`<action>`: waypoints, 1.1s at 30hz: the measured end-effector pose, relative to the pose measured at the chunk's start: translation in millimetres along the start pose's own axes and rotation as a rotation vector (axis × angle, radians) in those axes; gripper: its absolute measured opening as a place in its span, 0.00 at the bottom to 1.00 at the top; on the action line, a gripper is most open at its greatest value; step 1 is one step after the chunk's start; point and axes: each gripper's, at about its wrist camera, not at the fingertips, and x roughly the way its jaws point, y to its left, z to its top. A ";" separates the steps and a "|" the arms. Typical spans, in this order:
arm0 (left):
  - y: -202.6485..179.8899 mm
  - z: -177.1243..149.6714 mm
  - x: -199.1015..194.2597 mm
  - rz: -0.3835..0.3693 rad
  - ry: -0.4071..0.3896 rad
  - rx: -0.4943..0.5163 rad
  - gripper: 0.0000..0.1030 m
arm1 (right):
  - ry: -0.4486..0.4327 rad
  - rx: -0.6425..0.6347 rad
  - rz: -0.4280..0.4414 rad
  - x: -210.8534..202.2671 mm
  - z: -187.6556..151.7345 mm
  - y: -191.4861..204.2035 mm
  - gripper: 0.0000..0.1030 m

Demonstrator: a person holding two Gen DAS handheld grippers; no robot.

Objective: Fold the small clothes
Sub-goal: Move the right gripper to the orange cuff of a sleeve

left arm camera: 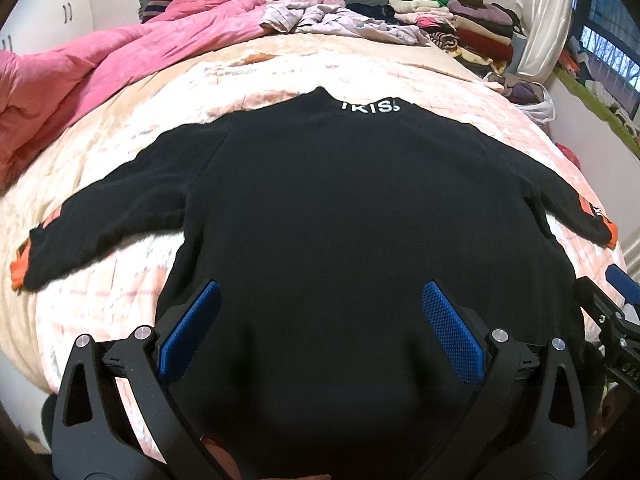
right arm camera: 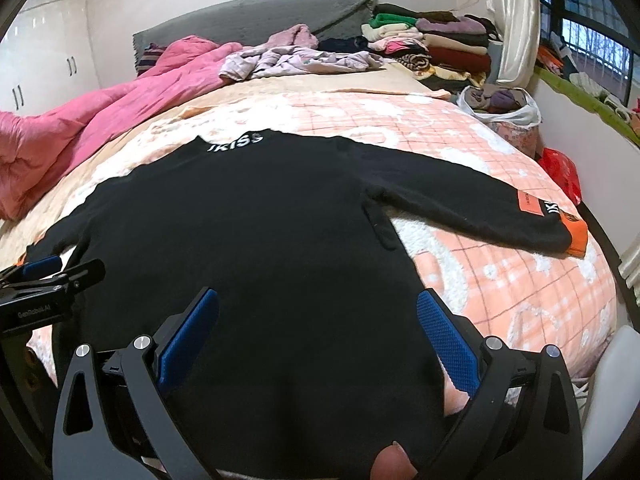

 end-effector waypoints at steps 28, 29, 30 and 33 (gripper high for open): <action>-28.3 70.6 61.1 -0.026 0.068 0.027 0.92 | 0.023 0.242 -0.135 48.6 40.5 -101.9 0.96; -29.5 72.7 63.1 -0.029 0.070 0.028 0.92 | 0.025 0.259 -0.147 49.9 41.1 -109.2 0.96; -30.1 74.5 65.0 -0.031 0.072 0.027 0.92 | 0.024 0.274 -0.154 50.7 41.2 -116.4 0.96; -31.8 80.5 72.0 -0.035 0.079 0.024 0.92 | 0.026 0.323 -0.186 53.7 41.4 -139.0 0.96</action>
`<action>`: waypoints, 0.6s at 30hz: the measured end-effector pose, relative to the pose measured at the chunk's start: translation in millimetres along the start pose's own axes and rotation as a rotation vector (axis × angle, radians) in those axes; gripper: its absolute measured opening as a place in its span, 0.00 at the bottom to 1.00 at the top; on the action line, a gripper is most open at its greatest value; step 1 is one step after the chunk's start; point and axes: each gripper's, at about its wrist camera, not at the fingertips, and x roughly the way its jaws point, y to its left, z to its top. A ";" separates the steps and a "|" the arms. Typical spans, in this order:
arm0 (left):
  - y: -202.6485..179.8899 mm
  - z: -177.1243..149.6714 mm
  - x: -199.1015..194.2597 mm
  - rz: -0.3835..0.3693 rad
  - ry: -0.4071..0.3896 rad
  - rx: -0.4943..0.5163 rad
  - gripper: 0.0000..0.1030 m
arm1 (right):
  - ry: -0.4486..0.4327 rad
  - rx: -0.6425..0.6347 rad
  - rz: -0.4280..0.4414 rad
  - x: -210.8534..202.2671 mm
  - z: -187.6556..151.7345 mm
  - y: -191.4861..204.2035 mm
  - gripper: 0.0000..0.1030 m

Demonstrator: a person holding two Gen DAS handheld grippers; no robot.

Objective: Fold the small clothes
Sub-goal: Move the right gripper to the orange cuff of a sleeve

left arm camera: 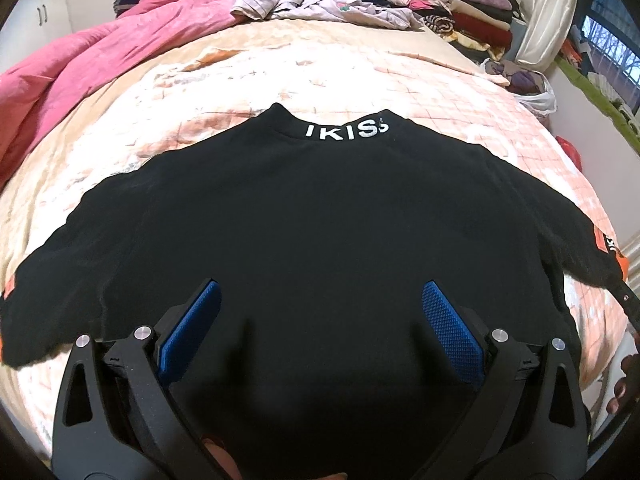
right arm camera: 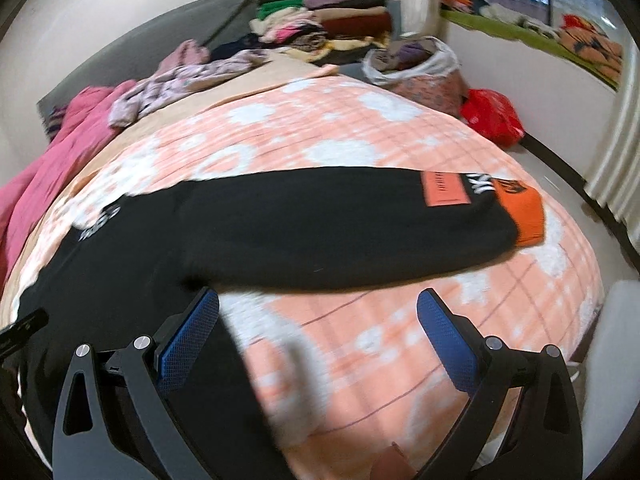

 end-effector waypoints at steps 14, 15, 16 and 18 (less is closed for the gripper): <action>3.7 28.1 29.2 -0.011 0.008 -0.036 0.92 | 0.033 0.203 -0.105 37.0 28.8 -84.7 0.96; 3.5 30.5 31.1 -0.012 0.006 -0.038 0.92 | 0.038 0.218 -0.099 40.5 30.5 -91.2 0.96; 3.1 32.0 32.4 -0.013 0.005 -0.038 0.92 | 0.043 0.227 -0.100 42.3 31.2 -94.3 0.96; 1.0 36.1 36.6 -0.013 0.006 -0.033 0.92 | 0.055 0.254 -0.105 48.8 33.4 -104.0 0.96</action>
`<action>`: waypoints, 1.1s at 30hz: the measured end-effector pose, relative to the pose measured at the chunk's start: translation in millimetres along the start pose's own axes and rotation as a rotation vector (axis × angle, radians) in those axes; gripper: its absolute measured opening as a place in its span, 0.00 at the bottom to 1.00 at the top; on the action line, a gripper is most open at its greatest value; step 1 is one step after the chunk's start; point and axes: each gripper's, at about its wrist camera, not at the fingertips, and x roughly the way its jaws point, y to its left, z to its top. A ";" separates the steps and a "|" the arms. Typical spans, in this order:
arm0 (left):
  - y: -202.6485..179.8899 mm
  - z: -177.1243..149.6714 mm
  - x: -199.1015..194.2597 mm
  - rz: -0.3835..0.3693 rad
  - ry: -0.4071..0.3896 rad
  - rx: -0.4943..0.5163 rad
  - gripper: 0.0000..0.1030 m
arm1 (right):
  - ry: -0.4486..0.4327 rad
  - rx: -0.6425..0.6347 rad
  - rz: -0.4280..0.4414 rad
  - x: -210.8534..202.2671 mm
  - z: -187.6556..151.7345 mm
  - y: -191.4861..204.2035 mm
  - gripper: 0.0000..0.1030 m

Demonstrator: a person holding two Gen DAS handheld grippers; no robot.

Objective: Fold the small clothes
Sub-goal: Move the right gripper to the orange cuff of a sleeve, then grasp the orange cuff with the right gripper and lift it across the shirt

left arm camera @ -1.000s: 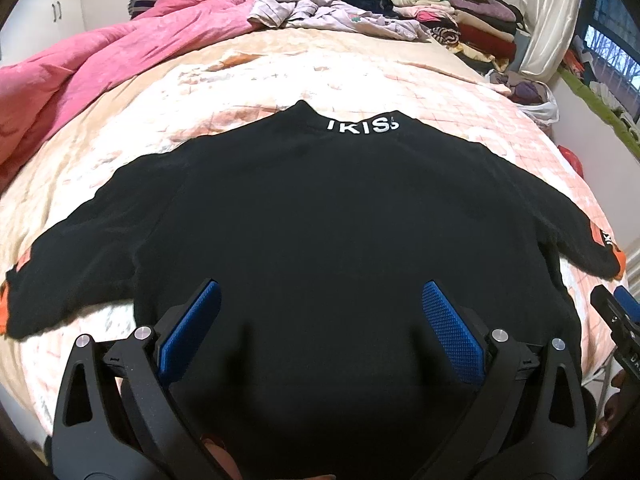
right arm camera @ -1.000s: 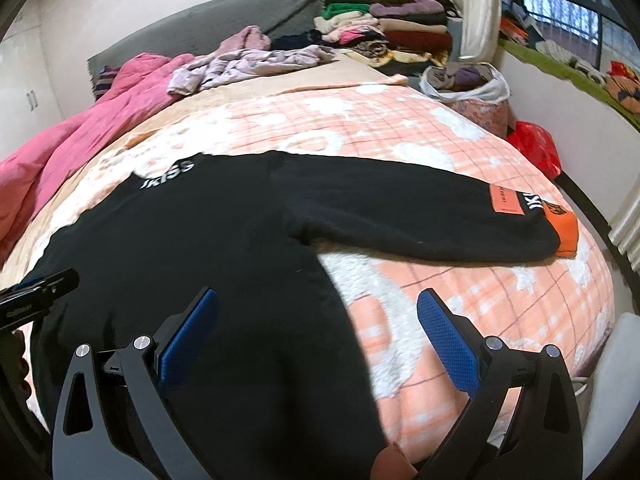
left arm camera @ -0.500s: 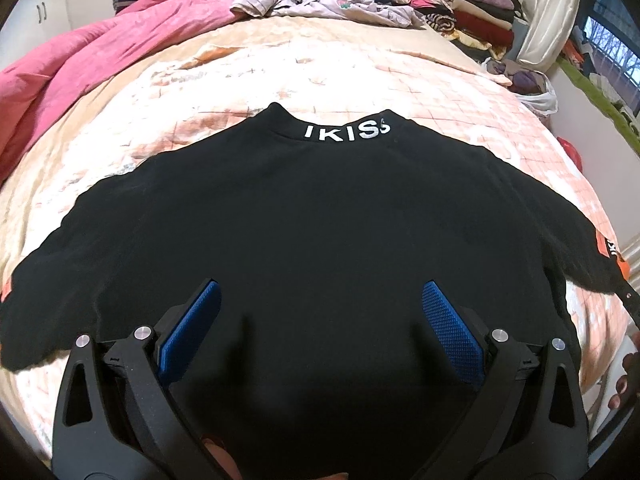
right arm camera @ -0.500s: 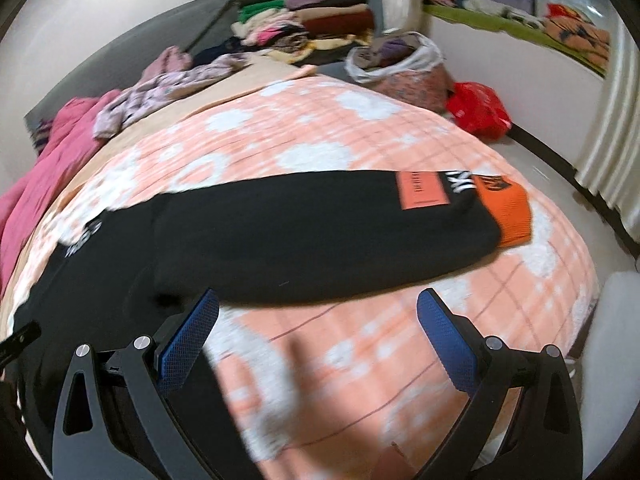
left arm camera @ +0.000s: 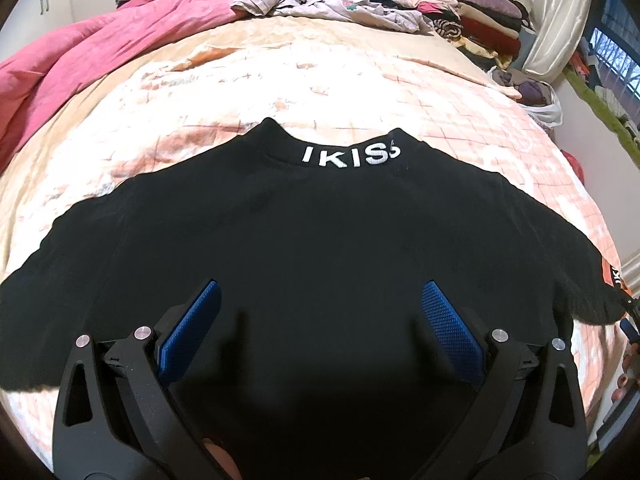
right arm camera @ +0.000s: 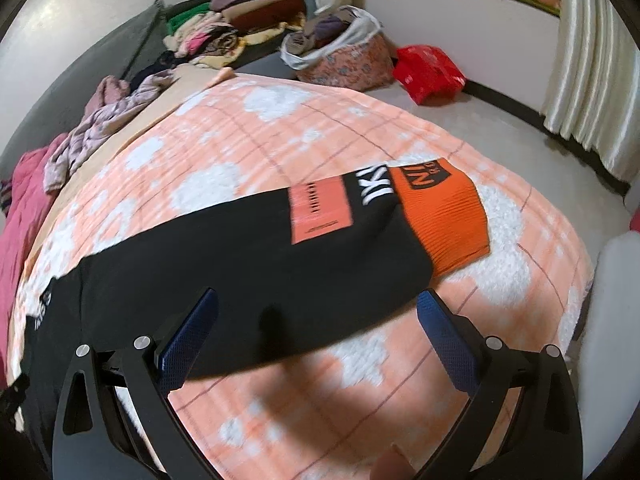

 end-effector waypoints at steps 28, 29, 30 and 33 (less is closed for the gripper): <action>-1.9 2.0 10.0 -0.020 -0.029 -0.031 0.92 | -0.185 0.152 0.284 8.8 30.3 -31.9 0.14; -0.5 1.9 8.8 -0.025 -0.028 -0.036 0.92 | -0.198 0.126 0.299 3.4 31.6 -24.7 0.14; 1.1 1.9 7.5 -0.030 -0.028 -0.041 0.92 | -0.208 0.101 0.312 -1.8 33.1 -17.3 0.14; 7.5 2.0 1.9 -0.035 -0.032 -0.059 0.92 | -0.228 0.028 0.360 -16.6 36.5 7.8 0.14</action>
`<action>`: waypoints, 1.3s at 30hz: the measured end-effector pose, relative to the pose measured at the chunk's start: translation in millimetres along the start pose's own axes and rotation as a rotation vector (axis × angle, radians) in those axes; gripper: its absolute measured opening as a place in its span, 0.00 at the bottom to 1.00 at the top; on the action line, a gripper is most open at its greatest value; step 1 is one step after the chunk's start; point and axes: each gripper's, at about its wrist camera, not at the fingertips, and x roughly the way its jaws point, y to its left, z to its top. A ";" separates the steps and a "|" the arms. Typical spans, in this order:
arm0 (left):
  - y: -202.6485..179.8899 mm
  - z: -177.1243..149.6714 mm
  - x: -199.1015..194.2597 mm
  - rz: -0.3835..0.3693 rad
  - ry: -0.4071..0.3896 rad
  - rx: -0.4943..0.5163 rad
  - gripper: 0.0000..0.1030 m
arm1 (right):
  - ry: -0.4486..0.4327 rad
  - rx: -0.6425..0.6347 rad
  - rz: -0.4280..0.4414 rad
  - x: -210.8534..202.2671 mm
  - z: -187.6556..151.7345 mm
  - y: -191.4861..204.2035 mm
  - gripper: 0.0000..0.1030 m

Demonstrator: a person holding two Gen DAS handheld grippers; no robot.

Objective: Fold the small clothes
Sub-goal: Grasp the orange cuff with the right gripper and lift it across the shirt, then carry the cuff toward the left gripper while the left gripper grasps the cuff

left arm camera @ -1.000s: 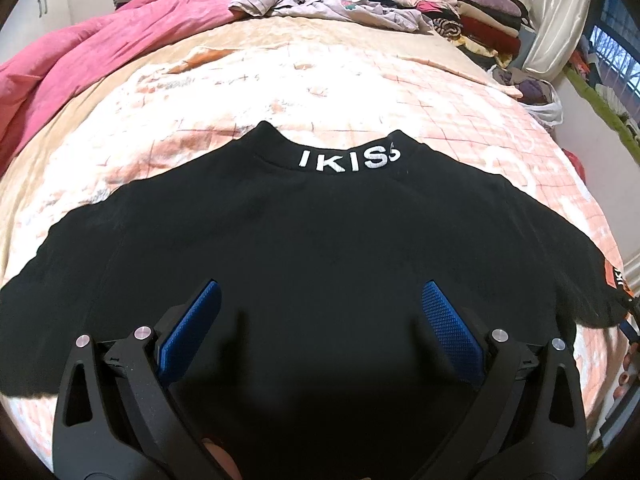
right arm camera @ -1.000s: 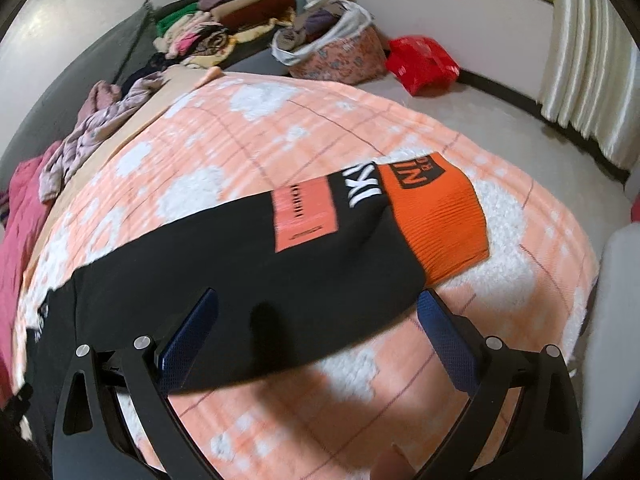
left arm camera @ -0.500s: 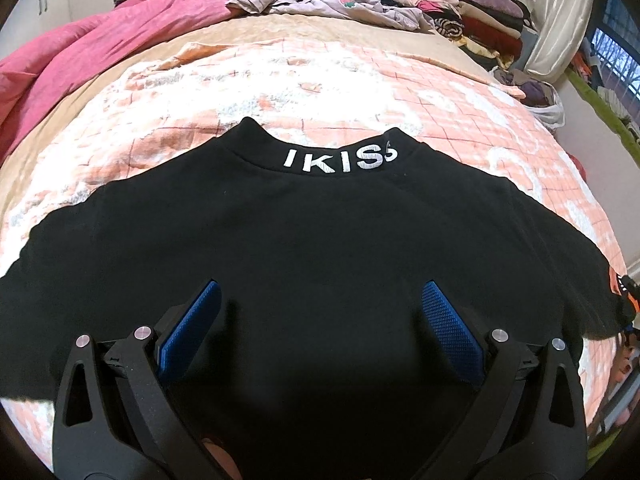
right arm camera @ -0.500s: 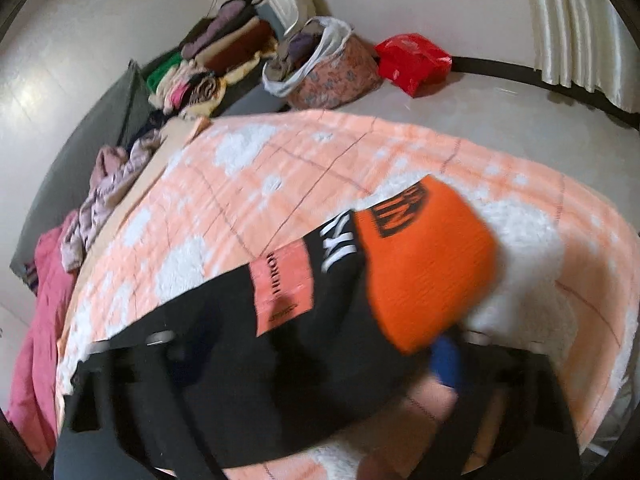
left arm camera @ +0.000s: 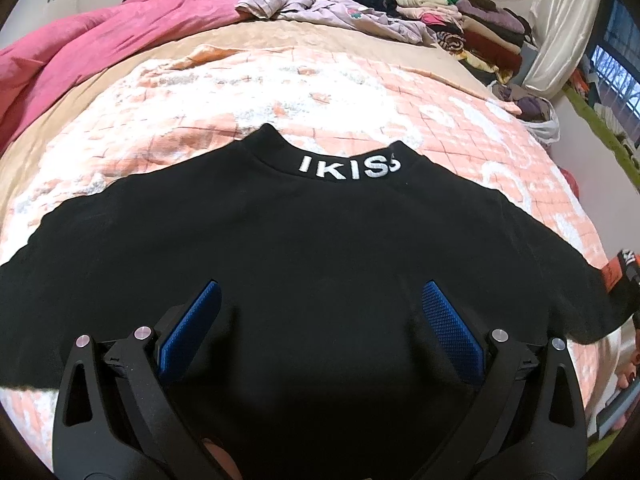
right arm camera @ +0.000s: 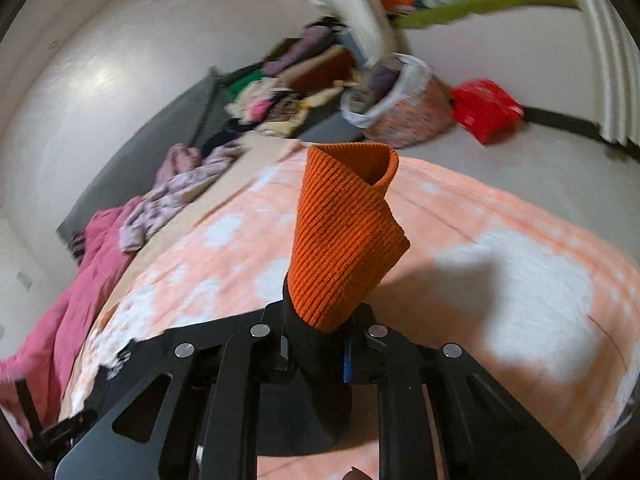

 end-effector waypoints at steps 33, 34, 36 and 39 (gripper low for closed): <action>123.7 -6.4 -62.9 -0.048 -0.073 -0.272 0.92 | 0.249 -0.522 0.493 21.8 -130.4 323.3 0.13; 126.6 -7.2 -63.7 -0.058 -0.074 -0.282 0.91 | 0.266 -0.541 0.495 23.9 -140.6 330.8 0.13; 131.3 -8.1 -64.4 -0.074 -0.075 -0.296 0.91 | 0.289 -0.567 0.497 28.7 -154.0 339.6 0.13; 137.0 -9.2 -65.1 -0.094 -0.076 -0.315 0.91 | 0.322 -0.609 0.487 36.1 -174.2 350.9 0.14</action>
